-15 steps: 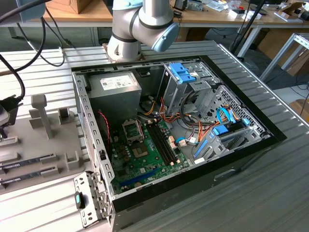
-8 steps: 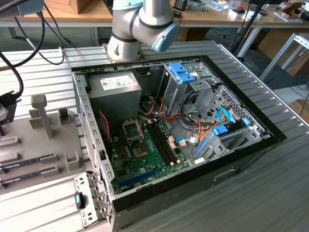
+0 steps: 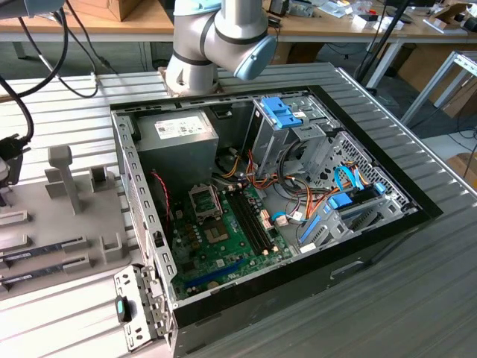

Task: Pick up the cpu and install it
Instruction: 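Pick up the cpu and move it towards the insertion slot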

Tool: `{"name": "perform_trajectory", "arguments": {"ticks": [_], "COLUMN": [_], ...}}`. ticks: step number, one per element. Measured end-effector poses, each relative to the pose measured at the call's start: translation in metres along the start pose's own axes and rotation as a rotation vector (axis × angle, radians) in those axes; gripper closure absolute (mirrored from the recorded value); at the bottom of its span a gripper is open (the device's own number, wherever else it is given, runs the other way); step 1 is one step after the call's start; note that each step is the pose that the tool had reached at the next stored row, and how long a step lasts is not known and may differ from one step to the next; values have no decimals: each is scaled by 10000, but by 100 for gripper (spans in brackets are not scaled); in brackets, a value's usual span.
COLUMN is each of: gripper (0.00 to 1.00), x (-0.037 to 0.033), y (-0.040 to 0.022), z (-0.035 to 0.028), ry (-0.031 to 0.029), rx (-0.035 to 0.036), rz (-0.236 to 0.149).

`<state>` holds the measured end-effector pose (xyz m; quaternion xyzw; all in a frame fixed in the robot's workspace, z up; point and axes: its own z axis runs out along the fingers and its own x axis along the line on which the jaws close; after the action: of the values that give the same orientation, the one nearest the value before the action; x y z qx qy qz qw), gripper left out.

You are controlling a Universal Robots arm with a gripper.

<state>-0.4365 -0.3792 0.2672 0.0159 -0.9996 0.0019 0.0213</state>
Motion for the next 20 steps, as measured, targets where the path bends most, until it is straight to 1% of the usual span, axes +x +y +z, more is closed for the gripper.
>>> {"name": "perform_trajectory", "arguments": {"ticks": [19, 20], "gripper": [53, 53], "x": [8, 9], "y": [-1, 0], "z": [-194, -212], "ry": [-1, 0], "rx": [-20, -22], "rz": [0, 0]}}
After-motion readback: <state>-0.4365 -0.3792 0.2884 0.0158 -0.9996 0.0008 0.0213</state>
